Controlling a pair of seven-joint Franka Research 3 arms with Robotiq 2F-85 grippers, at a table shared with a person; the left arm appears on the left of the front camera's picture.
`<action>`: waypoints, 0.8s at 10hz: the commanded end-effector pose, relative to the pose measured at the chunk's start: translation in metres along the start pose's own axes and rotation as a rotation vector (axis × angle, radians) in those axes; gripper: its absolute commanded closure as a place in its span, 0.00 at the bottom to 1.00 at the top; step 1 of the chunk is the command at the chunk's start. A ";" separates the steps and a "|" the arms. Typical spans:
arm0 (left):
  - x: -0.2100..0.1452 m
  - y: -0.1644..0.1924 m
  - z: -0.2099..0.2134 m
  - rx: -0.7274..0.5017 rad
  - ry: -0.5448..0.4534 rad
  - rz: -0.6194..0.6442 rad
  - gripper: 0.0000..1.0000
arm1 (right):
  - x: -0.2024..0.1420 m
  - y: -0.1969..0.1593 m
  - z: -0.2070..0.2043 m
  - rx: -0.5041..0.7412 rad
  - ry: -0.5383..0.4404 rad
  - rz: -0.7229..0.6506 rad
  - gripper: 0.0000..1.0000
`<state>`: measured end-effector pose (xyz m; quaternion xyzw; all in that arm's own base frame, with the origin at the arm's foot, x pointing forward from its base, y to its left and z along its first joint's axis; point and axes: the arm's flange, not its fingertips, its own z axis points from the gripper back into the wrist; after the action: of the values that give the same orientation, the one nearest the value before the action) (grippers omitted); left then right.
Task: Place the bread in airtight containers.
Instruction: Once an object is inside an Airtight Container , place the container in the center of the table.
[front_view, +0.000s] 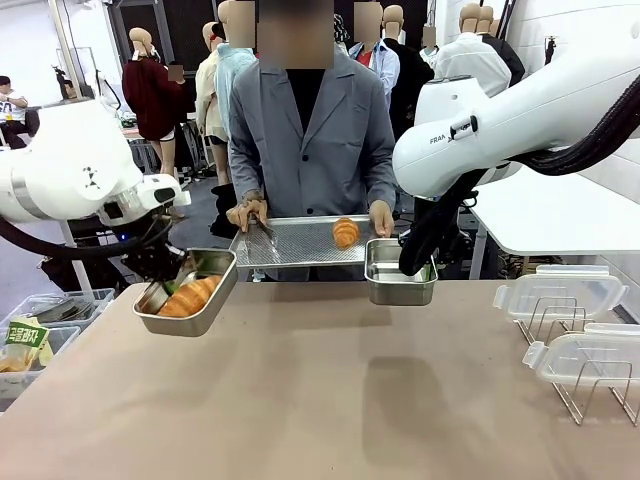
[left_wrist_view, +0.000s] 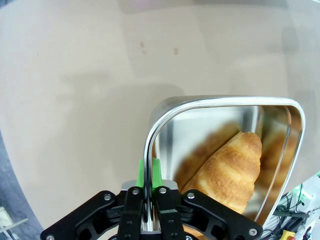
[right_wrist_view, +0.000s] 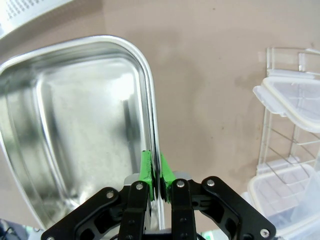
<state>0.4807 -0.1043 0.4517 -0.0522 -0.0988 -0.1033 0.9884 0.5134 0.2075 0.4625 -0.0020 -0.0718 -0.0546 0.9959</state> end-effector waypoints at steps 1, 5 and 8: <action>0.015 0.020 -0.028 -0.029 0.007 0.085 1.00 | -0.001 0.000 0.000 0.008 -0.022 -0.010 1.00; 0.024 0.052 -0.105 -0.055 0.088 0.150 1.00 | -0.001 0.000 0.000 0.008 -0.022 -0.010 1.00; 0.033 0.054 -0.130 0.010 0.107 0.174 1.00 | -0.001 0.000 0.000 0.008 -0.022 -0.010 1.00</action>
<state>0.5431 -0.0707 0.3191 -0.0671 -0.0369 -0.0297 0.9966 0.5136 0.2070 0.4627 -0.0019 -0.0721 -0.0552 0.9959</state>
